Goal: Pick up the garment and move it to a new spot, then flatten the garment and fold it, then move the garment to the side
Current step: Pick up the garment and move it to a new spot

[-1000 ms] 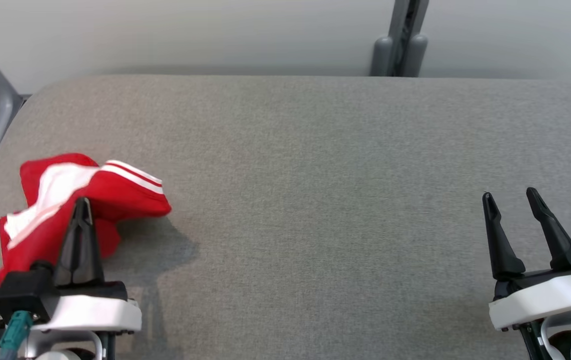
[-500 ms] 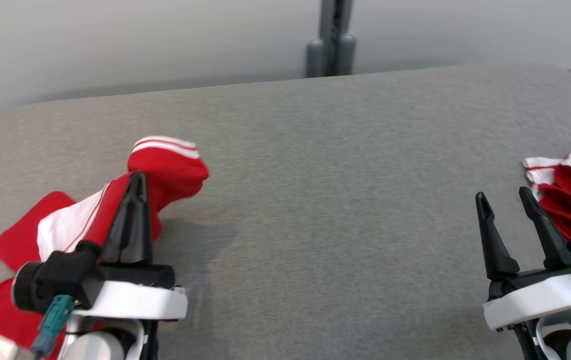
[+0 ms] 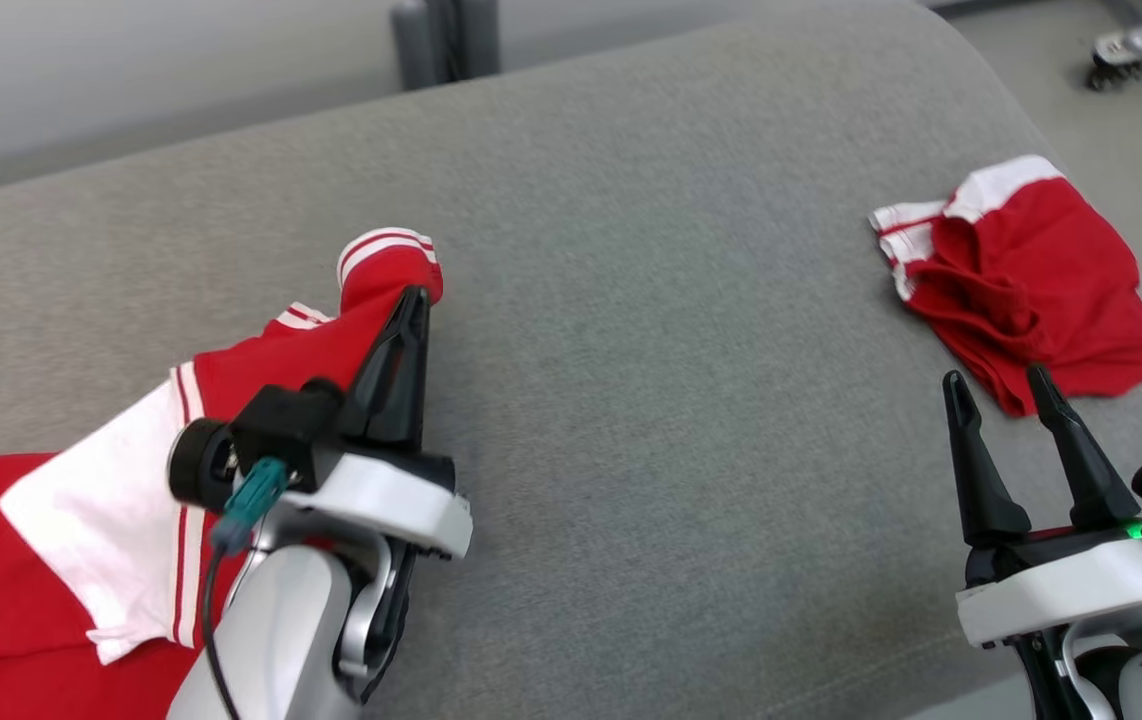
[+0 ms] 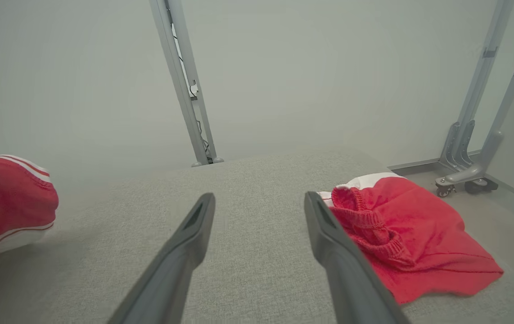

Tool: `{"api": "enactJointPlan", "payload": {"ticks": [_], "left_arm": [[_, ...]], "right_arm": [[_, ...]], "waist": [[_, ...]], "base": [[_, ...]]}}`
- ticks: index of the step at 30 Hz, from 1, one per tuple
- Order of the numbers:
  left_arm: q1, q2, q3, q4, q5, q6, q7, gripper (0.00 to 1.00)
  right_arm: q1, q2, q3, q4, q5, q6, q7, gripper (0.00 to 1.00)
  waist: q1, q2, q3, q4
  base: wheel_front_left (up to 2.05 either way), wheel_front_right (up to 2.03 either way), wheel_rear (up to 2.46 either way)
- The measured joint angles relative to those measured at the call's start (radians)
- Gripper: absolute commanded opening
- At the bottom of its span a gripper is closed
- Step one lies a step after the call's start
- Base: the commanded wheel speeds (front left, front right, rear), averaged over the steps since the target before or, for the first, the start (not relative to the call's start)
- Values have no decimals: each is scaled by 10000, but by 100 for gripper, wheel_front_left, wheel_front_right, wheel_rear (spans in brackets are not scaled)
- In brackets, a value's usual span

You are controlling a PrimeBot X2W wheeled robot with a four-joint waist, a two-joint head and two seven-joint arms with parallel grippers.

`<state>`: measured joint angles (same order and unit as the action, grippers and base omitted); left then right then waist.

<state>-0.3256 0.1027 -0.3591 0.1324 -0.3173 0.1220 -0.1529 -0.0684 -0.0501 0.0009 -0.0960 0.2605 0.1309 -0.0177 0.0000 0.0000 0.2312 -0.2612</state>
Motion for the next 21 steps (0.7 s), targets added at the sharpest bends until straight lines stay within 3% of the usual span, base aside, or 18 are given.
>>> {"api": "enactJointPlan", "payload": {"ticks": [13, 14, 15, 21], "left_arm": [[-1800, -479, -1078, 3405, -493, -786, -236, 0], [-1865, -485, -1152, 3584, -579, -838, -268, 31], [-1927, -495, -1231, 3703, -644, -871, -339, 100], [-2064, -535, -1745, 3697, -1193, -1087, -633, 100]], "right_arm": [[-519, 2, 366, 732, 508, 0, -640, 100], [-539, 2, 374, 809, 529, 0, -681, 100], [-559, 0, 362, 861, 554, 0, -725, 100], [-594, 0, 144, 1160, 554, 0, -884, 100]], "waist": [[0, 0, 1024, -926], [0, 0, 1055, -959], [0, 0, 1068, -973], [0, 0, 901, -773]], "base": [[0, 0, 0], [0, 0, 0], [0, 0, 0], [0, 0, 0]]}}
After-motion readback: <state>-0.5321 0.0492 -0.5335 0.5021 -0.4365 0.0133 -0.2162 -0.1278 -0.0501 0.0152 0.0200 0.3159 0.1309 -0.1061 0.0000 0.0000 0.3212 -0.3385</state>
